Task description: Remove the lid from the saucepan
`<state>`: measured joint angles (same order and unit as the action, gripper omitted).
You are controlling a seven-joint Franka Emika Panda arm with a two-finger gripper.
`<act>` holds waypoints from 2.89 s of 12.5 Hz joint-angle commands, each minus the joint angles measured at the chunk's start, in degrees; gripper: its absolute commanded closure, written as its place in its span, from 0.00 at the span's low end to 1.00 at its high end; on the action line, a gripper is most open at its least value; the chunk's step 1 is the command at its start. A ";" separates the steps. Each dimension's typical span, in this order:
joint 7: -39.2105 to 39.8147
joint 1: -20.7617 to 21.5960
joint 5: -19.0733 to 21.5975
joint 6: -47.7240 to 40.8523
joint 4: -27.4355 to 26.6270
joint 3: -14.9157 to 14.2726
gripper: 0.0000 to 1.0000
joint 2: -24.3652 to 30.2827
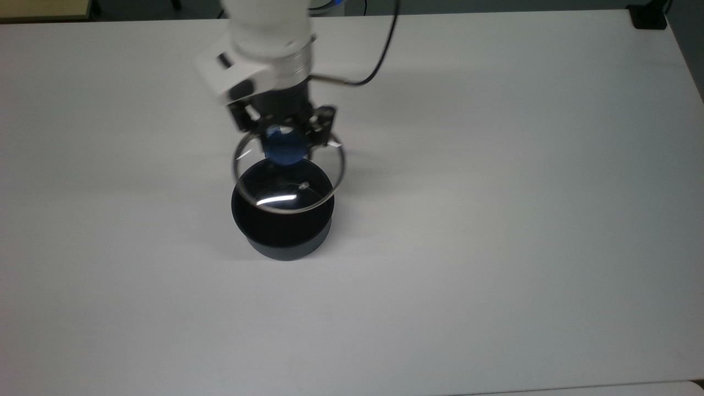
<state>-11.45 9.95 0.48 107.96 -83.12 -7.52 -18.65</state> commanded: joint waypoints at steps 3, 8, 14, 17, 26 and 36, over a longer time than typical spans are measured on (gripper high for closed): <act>-3.74 7.71 -0.39 -0.39 -10.12 1.89 0.45 5.38; -8.58 13.43 -2.05 1.01 -18.81 5.49 0.45 5.73; -9.90 8.51 -2.24 9.44 -26.73 12.35 0.45 5.55; -9.90 8.60 -2.24 9.81 -27.35 12.44 0.45 5.29; -9.99 9.30 -3.46 9.72 -27.27 12.44 0.44 2.04; -10.88 3.78 -3.12 4.20 -21.31 12.36 0.00 6.51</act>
<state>-23.54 16.86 -1.81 116.01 -106.47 4.54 -15.66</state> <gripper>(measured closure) 0.000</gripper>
